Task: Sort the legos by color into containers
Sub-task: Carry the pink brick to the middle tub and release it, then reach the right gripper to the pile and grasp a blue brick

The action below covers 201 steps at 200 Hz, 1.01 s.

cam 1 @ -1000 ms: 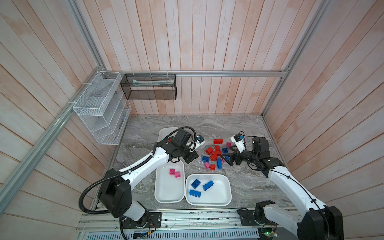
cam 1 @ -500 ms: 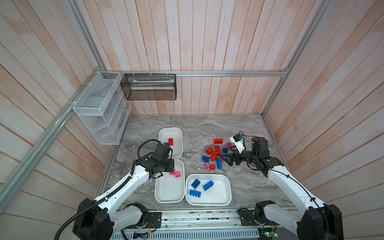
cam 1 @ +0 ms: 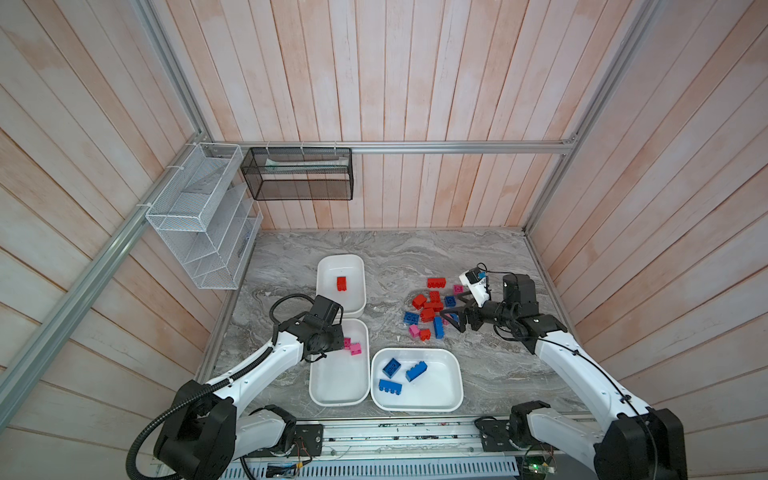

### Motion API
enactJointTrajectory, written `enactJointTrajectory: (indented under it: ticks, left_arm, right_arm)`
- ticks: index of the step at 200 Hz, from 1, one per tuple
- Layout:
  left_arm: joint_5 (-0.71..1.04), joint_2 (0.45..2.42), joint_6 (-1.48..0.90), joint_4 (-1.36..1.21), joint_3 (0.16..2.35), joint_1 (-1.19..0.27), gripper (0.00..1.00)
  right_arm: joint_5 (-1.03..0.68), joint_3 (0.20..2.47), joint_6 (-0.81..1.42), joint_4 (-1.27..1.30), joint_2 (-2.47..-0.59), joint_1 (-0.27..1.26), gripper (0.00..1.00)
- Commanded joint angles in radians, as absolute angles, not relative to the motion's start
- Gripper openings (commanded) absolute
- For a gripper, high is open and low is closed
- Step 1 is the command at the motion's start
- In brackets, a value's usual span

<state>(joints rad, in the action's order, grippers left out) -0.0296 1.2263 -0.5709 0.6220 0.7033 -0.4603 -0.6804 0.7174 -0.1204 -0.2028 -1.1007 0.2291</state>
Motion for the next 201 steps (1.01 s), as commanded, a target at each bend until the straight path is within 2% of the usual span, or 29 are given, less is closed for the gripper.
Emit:
enactJointTrajectory:
  ticks: [1,55,87,128,171,201]
  left_arm:
    - [-0.035,1.197,-0.576,0.650,0.734,-0.459,0.60]
    - [0.094,1.101,-0.487,0.693,0.858,-0.460,0.71]
    - [0.207,1.097,-0.343,0.667,0.933,-0.443,0.88]
    - [0.431,1.099,-0.300,0.594,0.930,-0.372,1.00]
    - [0.602,1.060,-0.332,0.527,0.856,-0.296,1.00]
    - [0.671,1.015,-0.374,0.465,0.800,-0.266,1.00]
  right_arm:
    - [-0.691,0.751,-0.128,-0.217,-1.129,0.254,0.98]
    - [-0.613,0.846,-0.233,-0.303,-1.232,0.368,0.98]
    - [-0.528,0.967,-0.331,-0.405,-1.364,0.457,0.96]
    - [-0.394,1.109,-0.432,-0.550,-1.547,0.568,0.94]
    - [-0.279,1.236,-0.477,-0.637,-1.725,0.632,0.88]
    - [-0.229,1.324,-0.483,-0.686,-1.826,0.638,0.79]
